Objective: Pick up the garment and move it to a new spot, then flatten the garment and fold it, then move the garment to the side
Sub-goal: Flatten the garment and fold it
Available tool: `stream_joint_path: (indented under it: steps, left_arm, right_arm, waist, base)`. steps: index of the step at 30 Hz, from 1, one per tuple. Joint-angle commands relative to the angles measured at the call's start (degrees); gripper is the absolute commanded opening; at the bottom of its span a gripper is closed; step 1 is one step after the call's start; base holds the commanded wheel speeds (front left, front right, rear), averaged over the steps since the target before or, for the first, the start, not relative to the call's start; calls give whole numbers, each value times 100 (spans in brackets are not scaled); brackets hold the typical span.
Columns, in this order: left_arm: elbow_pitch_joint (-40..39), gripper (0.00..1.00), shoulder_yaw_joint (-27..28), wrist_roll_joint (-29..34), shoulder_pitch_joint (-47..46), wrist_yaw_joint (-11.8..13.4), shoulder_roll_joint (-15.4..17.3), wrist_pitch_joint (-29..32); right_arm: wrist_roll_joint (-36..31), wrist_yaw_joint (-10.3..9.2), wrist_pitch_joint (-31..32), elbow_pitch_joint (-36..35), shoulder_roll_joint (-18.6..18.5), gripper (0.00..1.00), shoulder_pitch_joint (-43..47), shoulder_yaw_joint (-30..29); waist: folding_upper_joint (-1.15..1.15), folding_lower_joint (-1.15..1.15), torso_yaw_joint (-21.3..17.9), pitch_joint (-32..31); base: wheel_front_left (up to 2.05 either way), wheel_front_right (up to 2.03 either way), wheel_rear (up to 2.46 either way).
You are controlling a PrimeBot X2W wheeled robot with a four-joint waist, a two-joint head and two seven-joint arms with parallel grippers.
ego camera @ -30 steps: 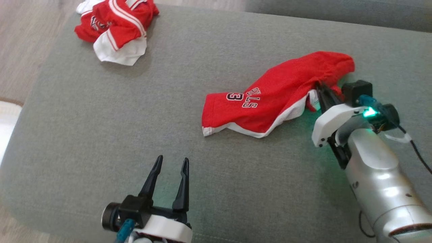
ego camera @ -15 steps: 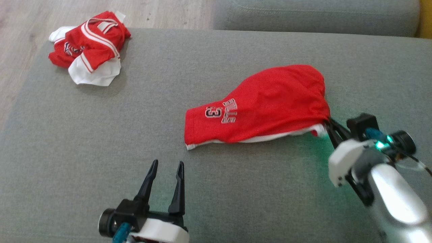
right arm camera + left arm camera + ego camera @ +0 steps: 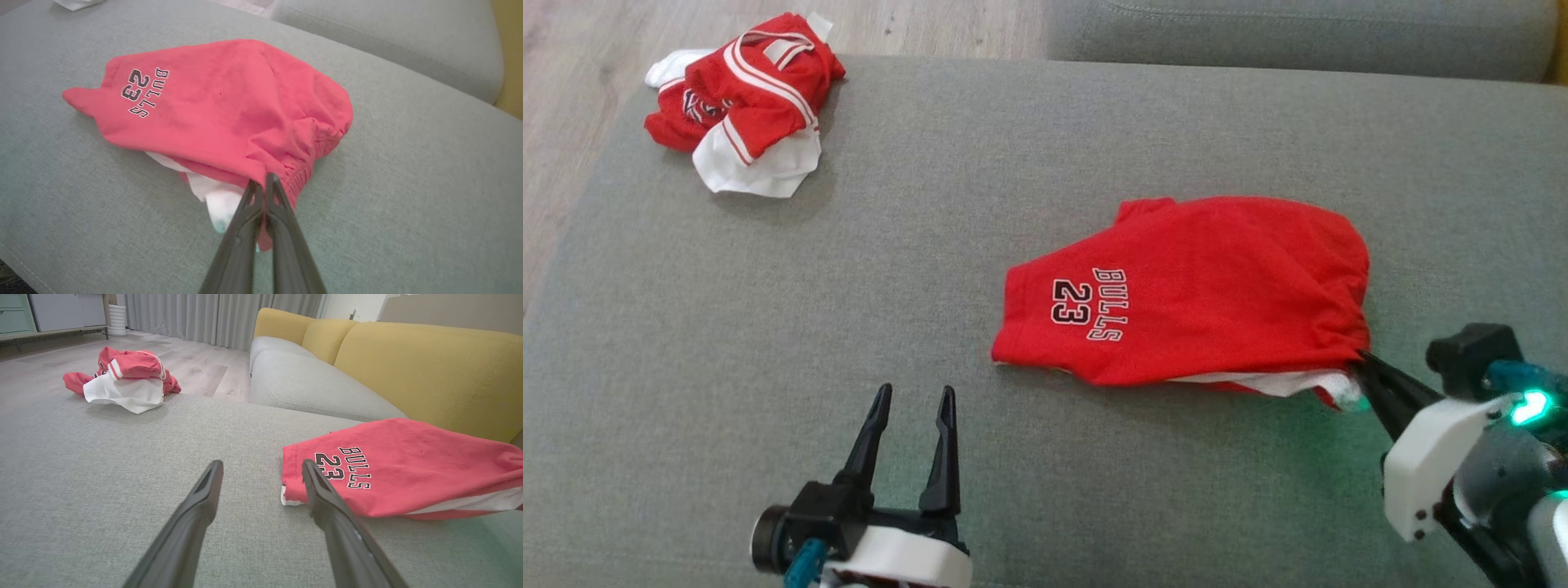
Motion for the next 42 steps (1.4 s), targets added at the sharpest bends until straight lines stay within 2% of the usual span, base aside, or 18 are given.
stream_joint_path:
  steps: [1,6,8,9,14,15,16,17,18,19,25,32,36,42]
  left_arm:
    - [-202,100,211,48,-143,-38,-37,-61]
    - [-192,100,228,111,-273,-89,-57,-61]
    - [-178,100,222,136,-317,-109,-65,-61]
    - [-159,100,215,157,-342,-123,-73,-61]
    - [-110,100,239,182,-357,-137,-91,-61]
    - [-104,100,246,183,-353,-139,-93,-61]
    - [-98,100,257,184,-345,-138,-94,-61]
    - [-92,100,271,185,-332,-135,-93,-61]
    - [-92,100,271,185,-332,-135,-93,-61]
    - [-88,100,285,185,-315,-132,-90,-61]
    - [-59,100,302,188,-211,-154,-77,-61]
    - [5,100,223,193,-157,-200,-71,-61]
    - [55,100,191,169,-169,-225,-67,-51]
    - [142,100,208,67,-68,-249,-21,-29]
  right_arm:
    - [73,42,88,-118,31,0,-144,-55]
    - [116,42,-9,839,268,0,-685,-61]
    - [105,42,-164,1318,361,0,-991,-89]
    - [92,42,-319,1796,446,0,-1258,-129]
    - [17,42,-842,2936,554,0,-1747,-222]
    - [-21,42,-951,3056,547,22,-1785,-243]
    - [-53,42,-1061,3153,541,49,-1809,-254]
    - [-67,42,-1167,3234,543,83,-1825,-261]
    - [-67,42,-1167,3234,543,83,-1825,-261]
    - [-66,42,-1263,3301,546,100,-1830,-265]
    - [-76,42,-1770,3311,606,100,-1695,-322]
    - [-165,42,-2333,2759,773,100,-1285,-698]
    - [-347,42,-2693,2380,1020,100,-987,-994]
    - [-787,42,-3163,1826,1589,100,-481,-1278]
  waist:
    - [0,0,12,53]
    - [0,0,55,195]
    - [0,0,88,238]
    - [0,0,131,268]
    - [0,0,230,271]
    - [0,0,234,260]
    - [0,0,229,242]
    - [0,0,216,225]
    - [0,0,216,225]
    - [0,0,197,202]
    - [0,0,4,15]
    - [0,0,-195,-239]
    - [0,0,-256,-433]
    - [0,0,-289,-722]
  base:
    - [0,0,0]
    - [0,0,0]
    - [0,0,0]
    - [0,0,0]
    - [0,0,0]
    - [0,0,0]
    - [0,0,0]
    - [0,0,0]
    - [0,0,0]
    - [0,0,0]
    - [0,0,0]
    - [0,0,0]
    - [0,0,0]
    - [0,0,0]
